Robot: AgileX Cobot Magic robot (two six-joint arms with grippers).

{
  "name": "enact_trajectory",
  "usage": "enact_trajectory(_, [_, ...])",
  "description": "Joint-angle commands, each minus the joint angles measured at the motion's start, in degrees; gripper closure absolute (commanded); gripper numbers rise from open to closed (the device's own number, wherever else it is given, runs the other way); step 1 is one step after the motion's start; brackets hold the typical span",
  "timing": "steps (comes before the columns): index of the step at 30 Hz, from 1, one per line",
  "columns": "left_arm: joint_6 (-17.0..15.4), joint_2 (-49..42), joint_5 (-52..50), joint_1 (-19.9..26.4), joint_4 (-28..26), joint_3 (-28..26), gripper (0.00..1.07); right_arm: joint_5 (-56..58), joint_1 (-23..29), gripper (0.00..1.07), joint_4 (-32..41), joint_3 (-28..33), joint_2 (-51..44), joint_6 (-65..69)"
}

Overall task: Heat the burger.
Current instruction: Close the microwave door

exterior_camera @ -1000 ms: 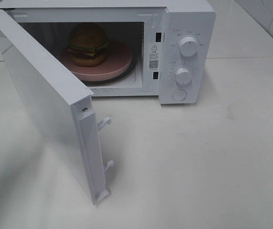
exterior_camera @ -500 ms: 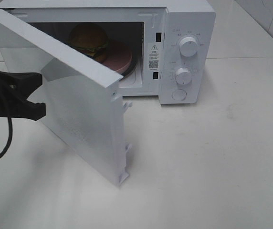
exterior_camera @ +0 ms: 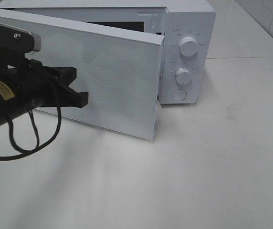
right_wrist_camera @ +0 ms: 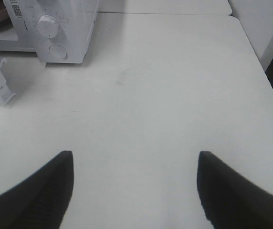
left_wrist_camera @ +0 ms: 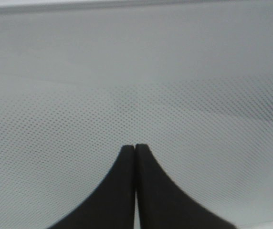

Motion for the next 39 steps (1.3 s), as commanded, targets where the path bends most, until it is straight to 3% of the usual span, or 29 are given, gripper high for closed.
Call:
enact_trajectory(1, [0.5, 2.3, -1.3, -1.9, -3.7, -3.2, 1.07, -0.6, -0.5, 0.36, 0.0, 0.1, -1.7, -0.1])
enact_trajectory(5, [0.6, 4.7, -1.3, -3.0, -4.9, -5.9, 1.07, -0.6, -0.5, 0.36, 0.0, 0.1, -1.7, -0.1])
enact_trajectory(8, [2.5, 7.8, -1.2, -4.4, -7.1, -10.3, 1.07, -0.6, -0.5, 0.36, 0.0, 0.1, -1.7, -0.1])
enact_trajectory(10, [5.4, 10.0, -1.1, -5.4, -10.9, -13.7, 1.07, -0.6, -0.5, 0.36, 0.0, 0.1, -1.7, -0.1])
enact_trajectory(13, [6.2, 10.7, -1.1, -5.7, -12.0, -14.7, 1.07, -0.6, -0.5, 0.36, 0.0, 0.1, -1.7, -0.1])
enact_trajectory(15, [9.5, 13.6, -0.7, -6.4, -15.6, -19.1, 1.07, -0.6, -0.5, 0.36, 0.0, 0.1, -1.7, -0.1])
enact_trajectory(20, [11.3, 16.4, 1.0, -6.4, -19.1, -23.9, 1.07, -0.6, -0.5, 0.36, 0.0, 0.1, -1.7, -0.1])
enact_trajectory(39, [12.3, 23.2, 4.5, -5.4, -19.9, -36.4, 1.07, -0.6, -0.5, 0.36, 0.0, 0.1, -1.7, -0.1])
